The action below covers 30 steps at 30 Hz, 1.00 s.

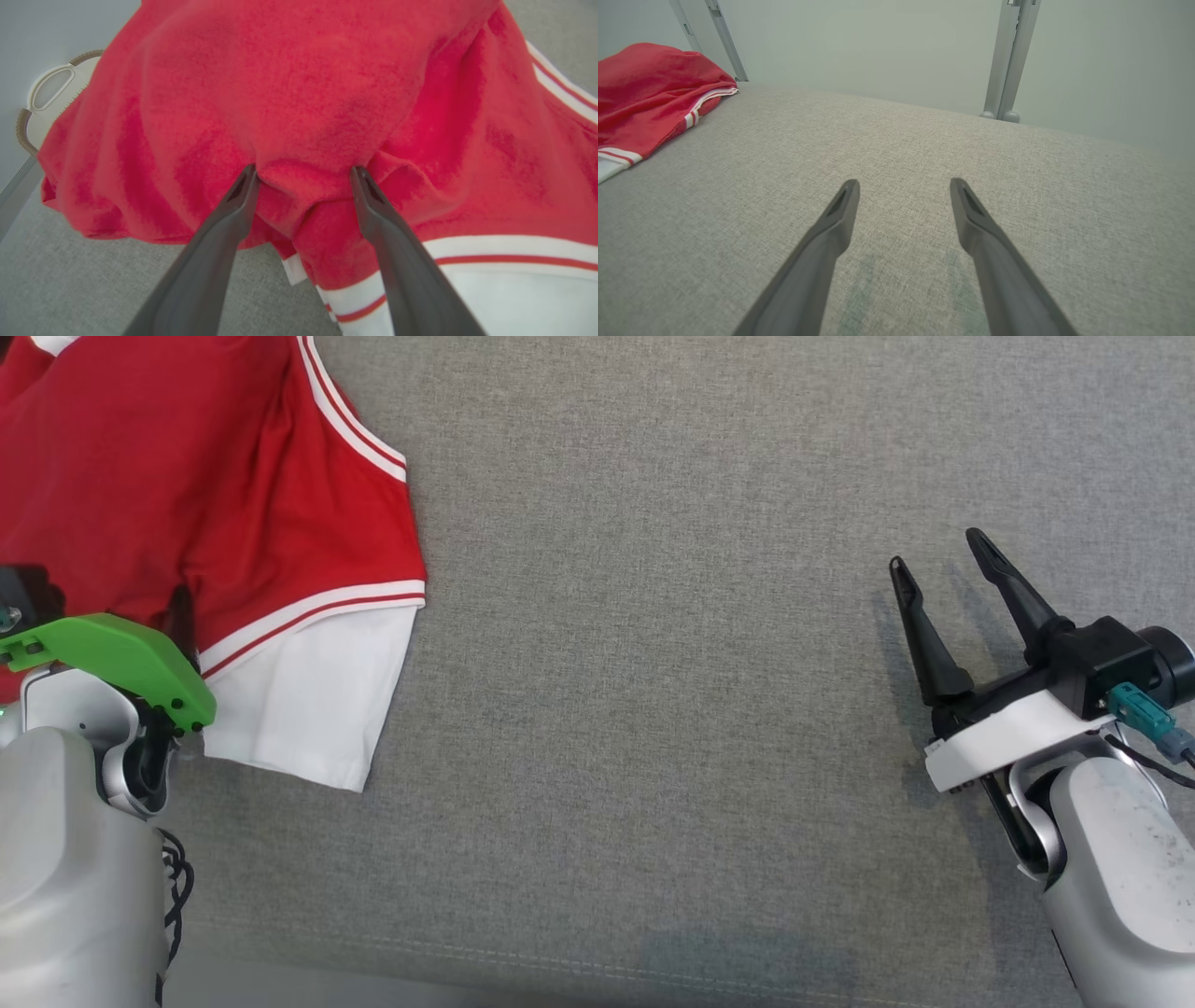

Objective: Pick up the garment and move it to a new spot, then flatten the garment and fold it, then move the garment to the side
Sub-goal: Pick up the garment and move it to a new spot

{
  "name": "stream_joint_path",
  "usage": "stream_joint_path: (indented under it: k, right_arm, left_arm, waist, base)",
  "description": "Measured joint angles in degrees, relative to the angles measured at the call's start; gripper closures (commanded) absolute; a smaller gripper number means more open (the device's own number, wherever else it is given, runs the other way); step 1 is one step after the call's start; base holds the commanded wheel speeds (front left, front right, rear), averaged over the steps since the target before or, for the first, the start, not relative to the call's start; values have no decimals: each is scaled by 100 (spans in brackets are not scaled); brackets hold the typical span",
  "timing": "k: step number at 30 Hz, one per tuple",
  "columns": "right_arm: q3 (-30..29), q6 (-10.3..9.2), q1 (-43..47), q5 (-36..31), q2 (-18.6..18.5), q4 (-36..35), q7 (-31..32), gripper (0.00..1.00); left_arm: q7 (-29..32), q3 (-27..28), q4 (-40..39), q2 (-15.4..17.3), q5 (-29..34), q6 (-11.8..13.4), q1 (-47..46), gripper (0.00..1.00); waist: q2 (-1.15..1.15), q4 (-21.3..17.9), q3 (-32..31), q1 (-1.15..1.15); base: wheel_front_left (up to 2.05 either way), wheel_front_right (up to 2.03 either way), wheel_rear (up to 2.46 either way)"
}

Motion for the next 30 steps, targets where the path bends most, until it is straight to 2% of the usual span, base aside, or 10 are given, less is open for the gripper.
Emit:
stream_joint_path:
  k: [5, 6, 7, 9, 11, 15, 22, 27, 30]
  right_arm:
    - [29, 31, -60, 0, 15, 20, 0, 0]
    - [23, 31, -65, 0, 14, 25, 0, 0]
    - [21, 31, -65, 0, 13, 35, 0, 0]
    - [22, 31, -65, 1, 18, 52, 0, 0]
    - [22, 31, -65, 2, 21, 67, 0, 0]
    - [11, 32, -69, 9, 21, 107, 0, 0]
    - [-103, 32, -57, 27, 30, 207, 0, 0]
    - [-172, 32, 255, 67, 104, 345, 0, 0]
    - [-114, 32, 371, 93, 237, 419, 0, 0]
  left_arm:
    - [-9, 5, 192, 77, 16, 7, -58, 1]
    - [-13, 4, 226, 76, 30, 7, -82, 19]
    - [-54, 2, 249, 73, 37, 7, -112, 50]
    - [-63, 2, 308, 74, 43, 7, -160, 71]
    - [-103, 0, 409, 74, 43, 7, -173, 100]
    - [-132, -5, 583, 74, 42, 4, -194, 100]
    - [-536, 23, 454, 0, -12, -10, -466, 100]
    - [-805, -374, 113, -337, 26, -359, -659, 100]
    - [-940, -667, -91, -510, 127, -452, -717, 100]
  waist:
    - [0, -60, 34, 0]
    - [0, -69, 37, 0]
    - [0, -77, 38, 0]
    - [0, -91, 35, 0]
    - [0, -106, 29, 0]
    - [0, -134, 0, 0]
    - [0, -117, -165, 0]
    - [0, -39, -340, -1]
    - [0, 6, -469, -1]
  base:
    - [0, 0, 0]
    - [0, 0, 0]
    - [0, 0, 0]
    - [0, 0, 0]
    - [0, 0, 0]
    - [0, 0, 0]
    - [0, 0, 0]
    - [0, 0, 0]
    - [0, 0, 0]
